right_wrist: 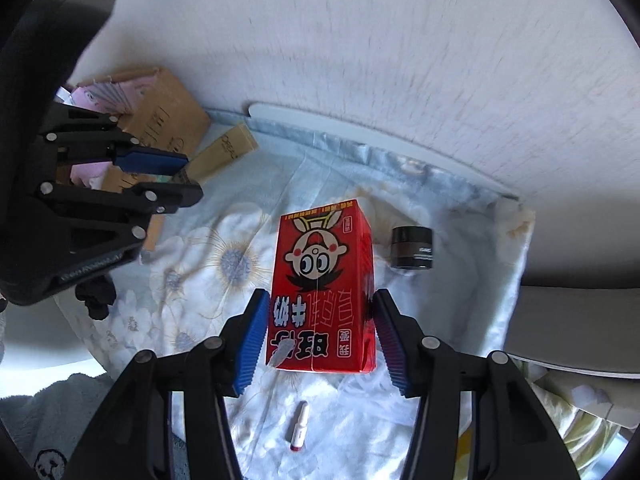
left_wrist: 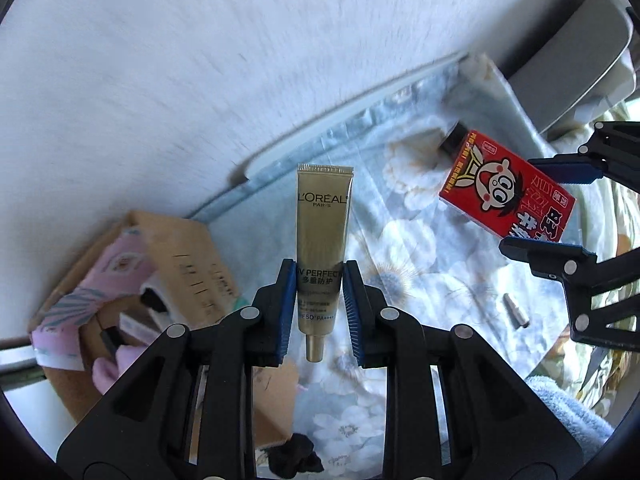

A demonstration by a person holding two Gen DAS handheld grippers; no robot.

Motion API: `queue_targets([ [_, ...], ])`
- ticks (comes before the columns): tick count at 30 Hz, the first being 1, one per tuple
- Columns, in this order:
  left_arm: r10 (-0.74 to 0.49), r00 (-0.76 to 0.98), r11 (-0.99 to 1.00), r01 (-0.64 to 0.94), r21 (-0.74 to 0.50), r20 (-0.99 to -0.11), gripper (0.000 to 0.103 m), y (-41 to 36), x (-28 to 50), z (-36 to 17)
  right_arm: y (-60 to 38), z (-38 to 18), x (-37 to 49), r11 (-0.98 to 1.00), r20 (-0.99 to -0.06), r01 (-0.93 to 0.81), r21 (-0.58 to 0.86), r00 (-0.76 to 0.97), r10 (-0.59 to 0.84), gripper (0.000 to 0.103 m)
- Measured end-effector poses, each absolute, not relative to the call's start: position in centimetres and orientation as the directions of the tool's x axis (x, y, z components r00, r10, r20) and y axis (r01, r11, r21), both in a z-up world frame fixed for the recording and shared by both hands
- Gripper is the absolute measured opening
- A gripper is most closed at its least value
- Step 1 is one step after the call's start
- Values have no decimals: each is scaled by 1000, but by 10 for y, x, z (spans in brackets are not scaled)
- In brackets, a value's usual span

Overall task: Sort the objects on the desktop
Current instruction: 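Carry the tube and carton over the box and open both tools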

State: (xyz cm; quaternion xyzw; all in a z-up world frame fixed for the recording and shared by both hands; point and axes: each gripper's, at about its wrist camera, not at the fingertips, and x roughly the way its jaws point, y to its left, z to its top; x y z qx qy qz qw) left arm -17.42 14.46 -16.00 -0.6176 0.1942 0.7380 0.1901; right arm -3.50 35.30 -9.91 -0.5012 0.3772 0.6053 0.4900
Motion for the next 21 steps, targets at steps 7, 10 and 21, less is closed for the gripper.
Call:
queue_targets([
  [7,55,-218,-873,-484,59,-974,21,134,-157,-111,362,-64,-52,-235,-968,-972,-22,-38,247,49],
  [10,61,-243,-885,-461,59,-968,21,107,-162,-95,370,-46,-72,-247,-963,-969,-2,-65,261,49],
  [21,-2,-290,-949,-300,93,-957,21,1,-159,-75,401,-18,-167,-374,-943,-927,29,-149,297,49],
])
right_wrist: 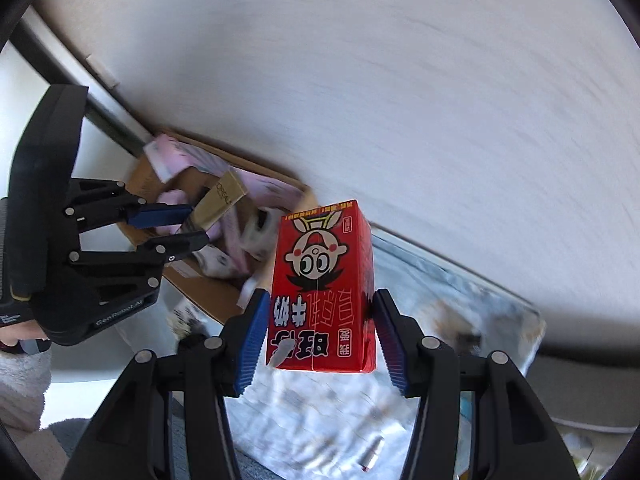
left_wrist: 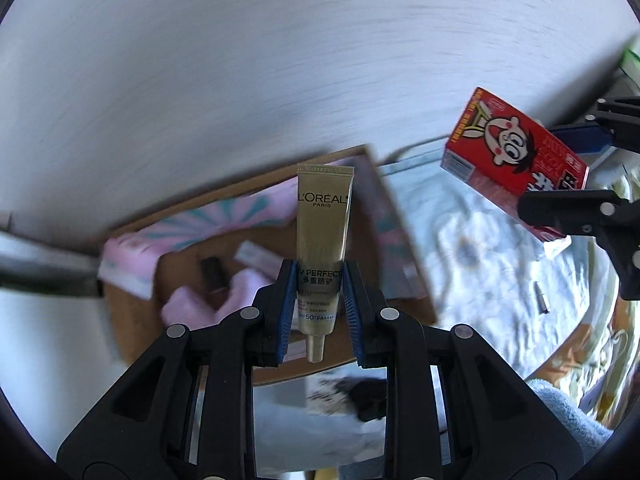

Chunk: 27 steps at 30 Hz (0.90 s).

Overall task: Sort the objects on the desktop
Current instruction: 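Carry the tube and carton over the box and open both tools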

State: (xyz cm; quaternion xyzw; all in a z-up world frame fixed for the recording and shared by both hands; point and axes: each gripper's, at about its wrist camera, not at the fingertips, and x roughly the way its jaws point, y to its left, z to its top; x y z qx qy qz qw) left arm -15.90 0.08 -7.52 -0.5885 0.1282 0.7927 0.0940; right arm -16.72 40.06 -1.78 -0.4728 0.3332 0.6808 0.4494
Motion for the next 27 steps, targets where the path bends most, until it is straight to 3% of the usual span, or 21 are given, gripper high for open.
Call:
queue_targets([
  [10,-58,-266,-986,-133,96,-962,21,-90,-163,-83,423,-45,-252,-490,-955,-871,35,-174,241,49],
  [22,-3,-248,-990,-137,37,-969,23,-112,-171,-108,437,-71,-293,-524,-970,-851,38,-157,185,49],
  [24,42,-232,-987,-163,-4,-972,51,-108,-173,-108,436,-74,-300,-537,-973,-843,30,-149,179,50],
  [25,48,-228,-986,-169,-9,-972,83,-107,-174,-108,436,-77,-303,-546,-976,-838,17,-134,174,51],
  [26,31,-223,-986,-168,7,-974,103,-106,-175,-109,436,-80,-306,-547,-980,-837,-5,-105,171,59],
  [27,-1,-226,-986,-163,39,-974,103,-105,-175,-109,436,-82,-307,-544,-982,-839,-20,-85,168,77],
])
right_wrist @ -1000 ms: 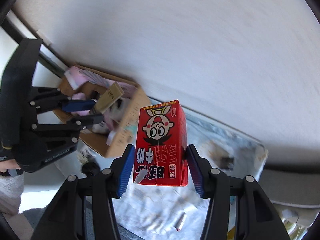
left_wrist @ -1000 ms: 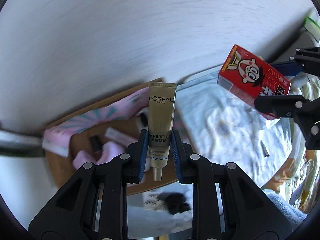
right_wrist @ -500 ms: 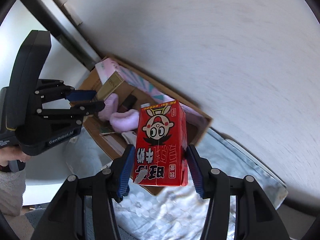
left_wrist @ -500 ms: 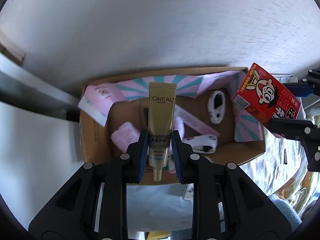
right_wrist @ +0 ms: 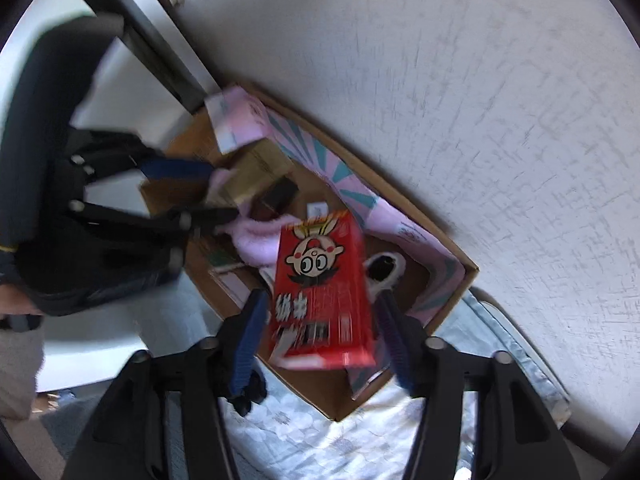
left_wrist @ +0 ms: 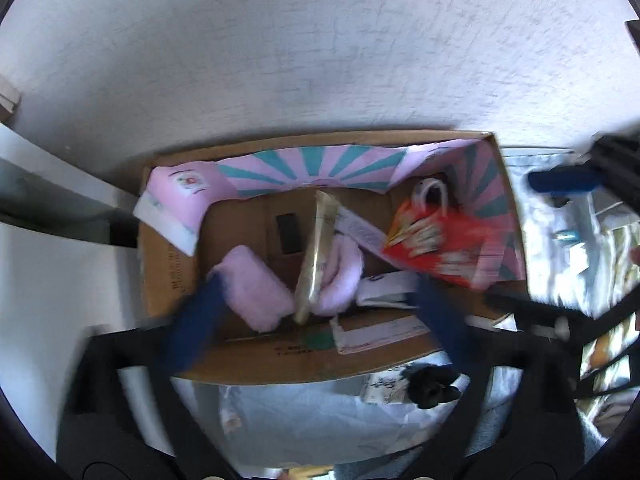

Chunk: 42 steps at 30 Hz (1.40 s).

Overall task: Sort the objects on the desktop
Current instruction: 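Carry the tube and carton over the box and open both tools, then withdraw both tools from the box toward the remaining items on the sheet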

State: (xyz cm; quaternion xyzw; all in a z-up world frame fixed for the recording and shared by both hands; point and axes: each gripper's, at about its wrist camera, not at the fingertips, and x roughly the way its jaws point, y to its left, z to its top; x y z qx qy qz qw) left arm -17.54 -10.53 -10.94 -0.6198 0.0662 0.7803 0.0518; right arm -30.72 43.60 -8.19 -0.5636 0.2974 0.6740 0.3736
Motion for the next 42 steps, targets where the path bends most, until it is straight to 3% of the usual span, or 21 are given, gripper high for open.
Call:
queue_targets([
  [6,-77,-261,-972,-194,131,-962,103,-105,-175,-109,431,-88,-313,-556,-971,-821,-132,-7,241,102],
  [14,-118,-304,-969,-174,177,-945,103,-113,-173,-103,435,-82,-302,-483,-968,-875,-43,-84,238,102],
  [29,-111,-309,-977,-138,160,-945,103,-121,-163,-89,420,-68,-299,-455,-954,-881,-125,-19,299,102],
  [42,-69,-351,-971,-192,144,-934,103,-97,-155,-75,406,-50,-290,-421,-948,-906,-43,-96,304,102],
])
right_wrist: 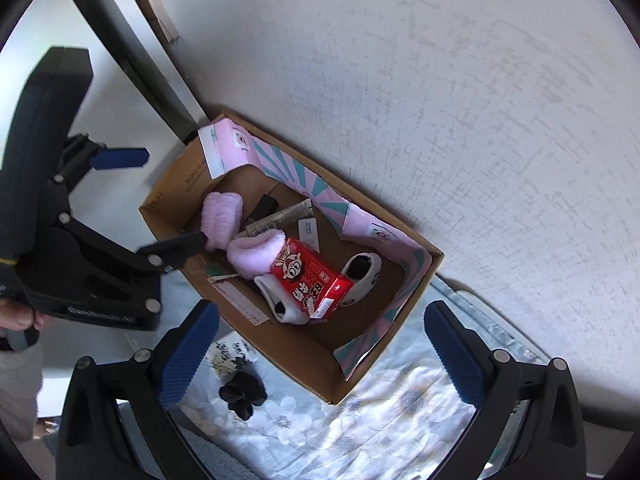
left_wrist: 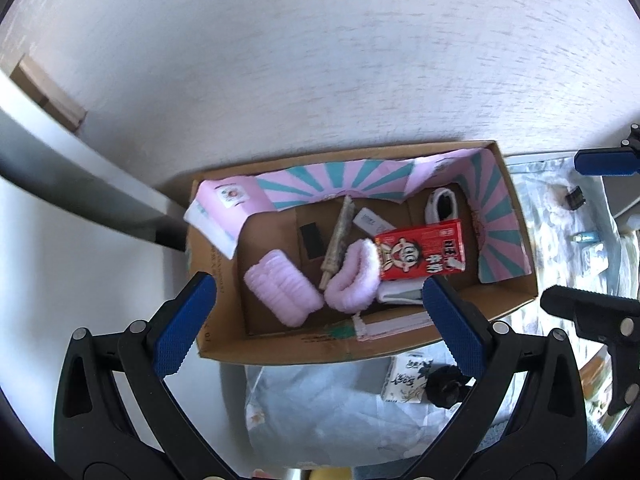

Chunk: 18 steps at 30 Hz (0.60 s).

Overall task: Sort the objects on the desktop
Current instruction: 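Withdraw both tools from the box toward the remaining items on the sheet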

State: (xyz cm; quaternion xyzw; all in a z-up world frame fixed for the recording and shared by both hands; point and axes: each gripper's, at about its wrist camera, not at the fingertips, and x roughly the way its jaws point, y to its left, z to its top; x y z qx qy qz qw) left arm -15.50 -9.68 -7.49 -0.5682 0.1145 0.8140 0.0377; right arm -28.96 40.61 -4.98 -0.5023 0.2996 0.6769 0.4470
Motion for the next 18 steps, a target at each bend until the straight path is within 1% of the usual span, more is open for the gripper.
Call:
queue_targets([
  [3,-62,-351,-968,-208,142,-934,103,-87,-155,-76,400,-45,-284,-409,-948,-912,-29,-104,300,102],
  [6,-32,-340,-967,-226,115,-940,103,-77,-156,-76,395,-39,-276,-398,-949,-917,-31,-97,299,102],
  [8,-16,-337,-964,-243,104,-941,103,-69,-156,-75,392,-34,-267,-377,-943,-924,-59,-72,325,102],
  [12,-19,-330,-952,-282,118,-944,103,-52,-155,-79,386,-31,-252,-352,-945,-933,-77,-44,324,102],
  [18,20,-301,-935,-343,89,-953,103,-22,-156,-83,367,-31,-232,-313,-941,-943,-111,-1,337,102],
])
